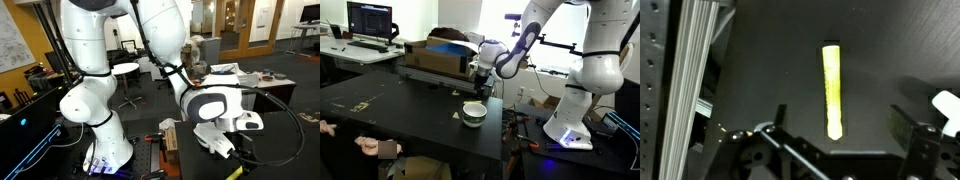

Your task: Put the yellow marker inside the white and green mug

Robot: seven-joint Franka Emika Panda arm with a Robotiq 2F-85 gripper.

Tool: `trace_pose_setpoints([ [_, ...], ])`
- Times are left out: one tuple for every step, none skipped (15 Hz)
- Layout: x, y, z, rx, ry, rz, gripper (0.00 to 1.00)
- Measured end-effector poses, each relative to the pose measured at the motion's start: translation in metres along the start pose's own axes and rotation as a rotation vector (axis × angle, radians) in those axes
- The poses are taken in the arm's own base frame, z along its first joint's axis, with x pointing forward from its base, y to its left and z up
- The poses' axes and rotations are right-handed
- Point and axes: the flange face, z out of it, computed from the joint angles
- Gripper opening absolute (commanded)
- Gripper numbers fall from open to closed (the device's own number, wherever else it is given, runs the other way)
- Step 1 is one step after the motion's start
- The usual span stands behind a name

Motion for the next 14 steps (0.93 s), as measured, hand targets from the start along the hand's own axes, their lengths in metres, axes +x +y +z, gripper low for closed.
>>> trace_pose_setpoints([
  [-0.003,-0.004,0.001,0.009,0.013,0.007,1.00],
  [-0.004,-0.007,0.003,0.020,0.024,0.010,1.00],
  [-0.005,-0.010,0.004,0.032,0.030,0.012,1.00],
  [-0.006,-0.014,0.005,0.045,0.030,0.014,1.00],
  [-0.006,-0.016,0.006,0.055,0.030,0.018,1.00],
  [-0.006,-0.017,0.006,0.060,0.030,0.020,1.00],
  [-0.007,-0.017,0.008,0.063,0.027,0.024,1.00],
  [-0.009,-0.016,0.010,0.064,0.023,0.027,1.00],
  [-0.011,-0.014,0.012,0.065,0.017,0.033,1.00],
  [-0.013,-0.012,0.014,0.065,0.012,0.040,1.00],
  [-0.015,-0.009,0.017,0.064,0.007,0.046,1.00],
  [-0.016,-0.006,0.019,0.063,0.004,0.052,1.00],
  [-0.016,-0.003,0.021,0.062,0.001,0.056,1.00],
  [-0.015,-0.001,0.023,0.060,0.000,0.058,1.00],
])
